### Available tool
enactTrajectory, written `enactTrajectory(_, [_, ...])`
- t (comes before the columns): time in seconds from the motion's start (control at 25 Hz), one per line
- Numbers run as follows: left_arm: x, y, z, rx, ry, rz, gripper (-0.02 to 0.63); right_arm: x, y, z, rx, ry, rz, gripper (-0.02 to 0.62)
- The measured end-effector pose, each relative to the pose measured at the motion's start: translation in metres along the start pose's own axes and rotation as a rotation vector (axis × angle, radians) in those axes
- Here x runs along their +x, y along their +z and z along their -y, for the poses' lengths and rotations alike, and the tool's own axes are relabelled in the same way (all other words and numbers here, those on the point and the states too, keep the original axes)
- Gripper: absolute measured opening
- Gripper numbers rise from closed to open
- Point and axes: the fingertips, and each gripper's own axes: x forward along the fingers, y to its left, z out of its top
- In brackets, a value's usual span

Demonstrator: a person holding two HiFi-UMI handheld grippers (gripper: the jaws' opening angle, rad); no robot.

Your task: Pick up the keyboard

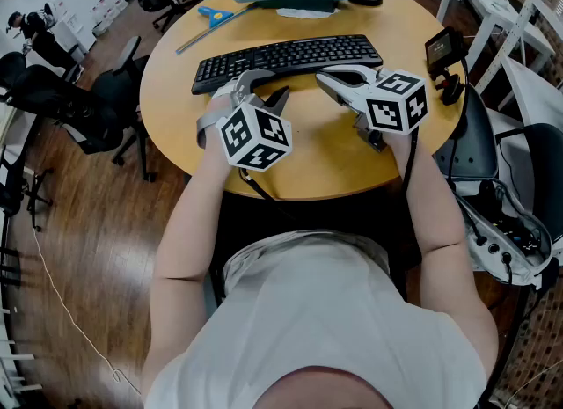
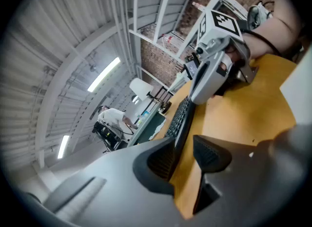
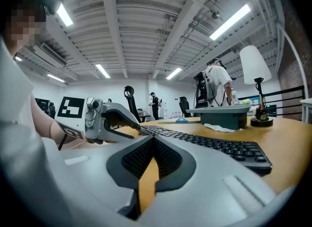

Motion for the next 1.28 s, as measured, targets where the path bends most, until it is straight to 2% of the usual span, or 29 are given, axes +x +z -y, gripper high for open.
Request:
enactTrajectory(0.04, [0.005,0.001,0.002,0.07,-0.005,-0.027,0.16,0.0,0.001,0.0,-0.001,0.0,-0.001,0.002])
enactTrajectory(0.08, [0.01,0.001,0.004,0.14,-0.008,-0.053,0.184,0.0,0.002,0.0,-0.003,0.001,-0.002,0.002])
enactTrajectory(0.16, [0.02,0.002,0.007,0.276,-0.004,-0.099,0.205,0.0,0.003,0.0,-0.006,0.002,-0.003,0.003])
enactTrajectory(0.24, [0.029,0.002,0.01,0.378,0.004,-0.129,0.209,0.0,0.003,0.0,-0.006,0.003,-0.003,0.002])
enactTrajectory(0.4, [0.045,0.001,0.014,0.506,0.015,-0.18,0.209,-0.001,0.004,0.003,-0.006,-0.01,-0.001,0.002])
enactTrajectory(0.52, [0.058,0.0,0.02,0.581,0.023,-0.216,0.209,-0.007,0.004,0.017,0.007,-0.087,0.003,0.002])
enactTrajectory(0.64, [0.07,-0.002,0.025,0.617,0.029,-0.242,0.198,-0.014,0.003,0.029,0.016,-0.133,0.005,0.002])
enactTrajectory(0.84, [0.081,-0.001,0.022,0.646,0.065,-0.273,0.186,-0.017,0.004,0.031,0.017,-0.141,0.007,0.002])
enactTrajectory(1.0, [0.086,-0.003,0.031,0.686,0.092,-0.269,0.072,-0.017,0.003,0.031,0.018,-0.14,0.006,0.002])
enactTrajectory(1.2, [0.088,-0.002,0.029,0.69,0.13,-0.276,0.072,-0.018,0.004,0.032,0.016,-0.142,0.008,0.002])
enactTrajectory(1.28, [0.088,-0.003,0.026,0.675,0.158,-0.281,0.092,-0.017,0.004,0.032,0.016,-0.142,0.008,0.002])
